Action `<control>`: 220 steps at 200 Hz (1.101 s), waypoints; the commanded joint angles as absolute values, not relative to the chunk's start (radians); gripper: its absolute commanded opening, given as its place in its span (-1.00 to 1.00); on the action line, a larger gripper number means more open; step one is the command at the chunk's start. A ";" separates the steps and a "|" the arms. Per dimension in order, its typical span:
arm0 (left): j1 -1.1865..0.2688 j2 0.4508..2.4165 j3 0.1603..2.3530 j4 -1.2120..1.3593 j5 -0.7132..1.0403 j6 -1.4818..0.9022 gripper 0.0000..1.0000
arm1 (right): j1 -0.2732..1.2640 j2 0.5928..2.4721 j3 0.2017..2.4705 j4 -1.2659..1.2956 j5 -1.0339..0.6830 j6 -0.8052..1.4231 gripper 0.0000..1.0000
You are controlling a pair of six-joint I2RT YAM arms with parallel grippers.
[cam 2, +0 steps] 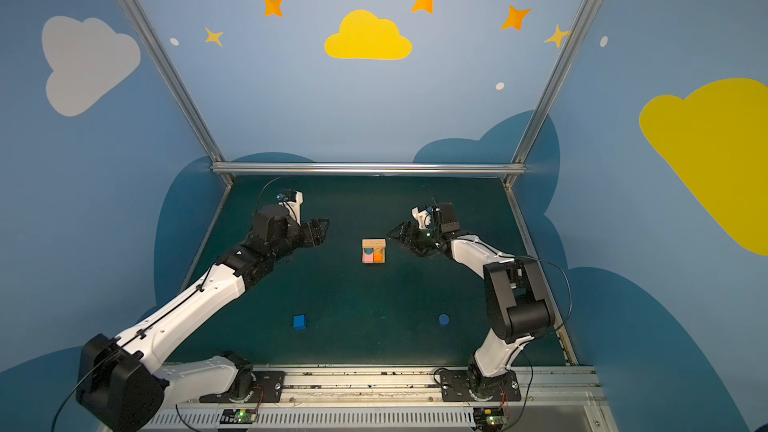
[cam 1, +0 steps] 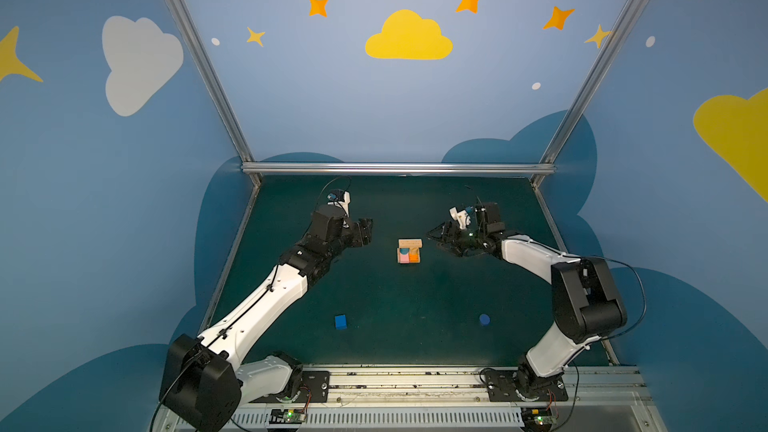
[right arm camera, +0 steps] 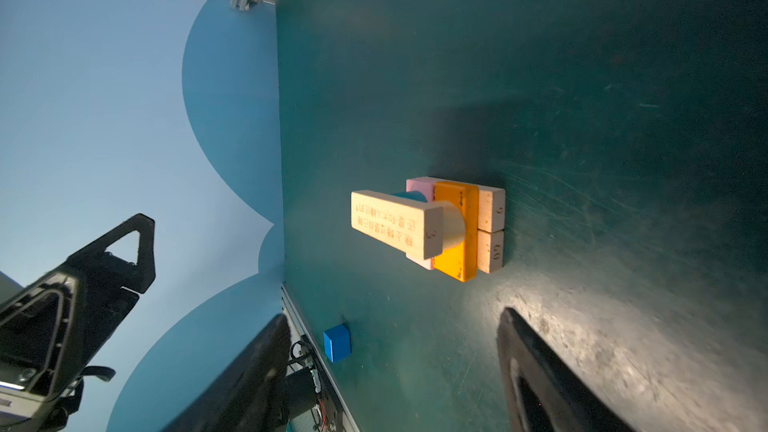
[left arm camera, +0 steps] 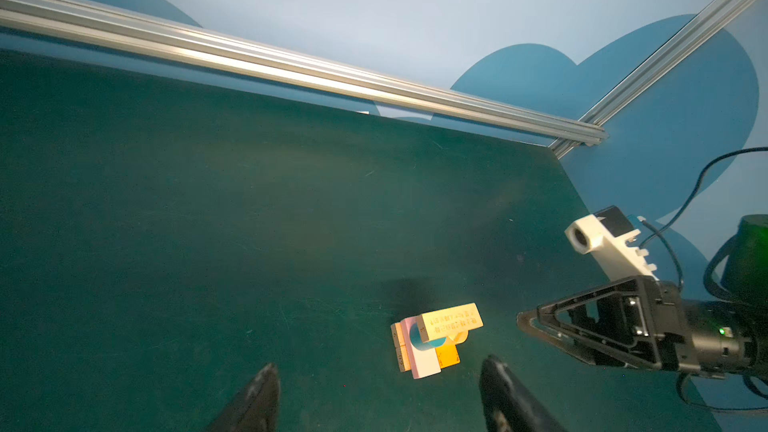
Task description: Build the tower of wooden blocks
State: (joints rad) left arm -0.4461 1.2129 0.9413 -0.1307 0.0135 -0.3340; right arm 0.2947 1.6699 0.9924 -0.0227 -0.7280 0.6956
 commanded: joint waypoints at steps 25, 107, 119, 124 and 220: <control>-0.441 1.186 0.922 -0.112 0.003 -0.330 0.51 | 0.278 1.611 0.976 -0.061 -0.700 0.672 0.50; -0.440 1.205 0.921 -0.103 0.012 -0.332 0.46 | 0.311 1.684 0.984 0.014 -0.732 0.723 -0.06; -0.438 1.208 0.922 -0.103 0.012 -0.332 0.46 | 0.320 1.707 1.000 0.019 -0.735 0.725 -0.07; -0.438 1.209 0.922 -0.103 0.012 -0.333 0.46 | 0.323 1.716 1.006 0.020 -0.737 0.724 -0.08; -0.436 1.212 0.920 -0.098 0.017 -0.336 0.46 | 0.345 1.812 1.089 0.043 -0.746 0.739 -0.23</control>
State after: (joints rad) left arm -0.4400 1.2083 0.9234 -0.1085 0.0139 -0.3340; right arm 0.3359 1.7824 1.0538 0.0280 -0.7357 0.7391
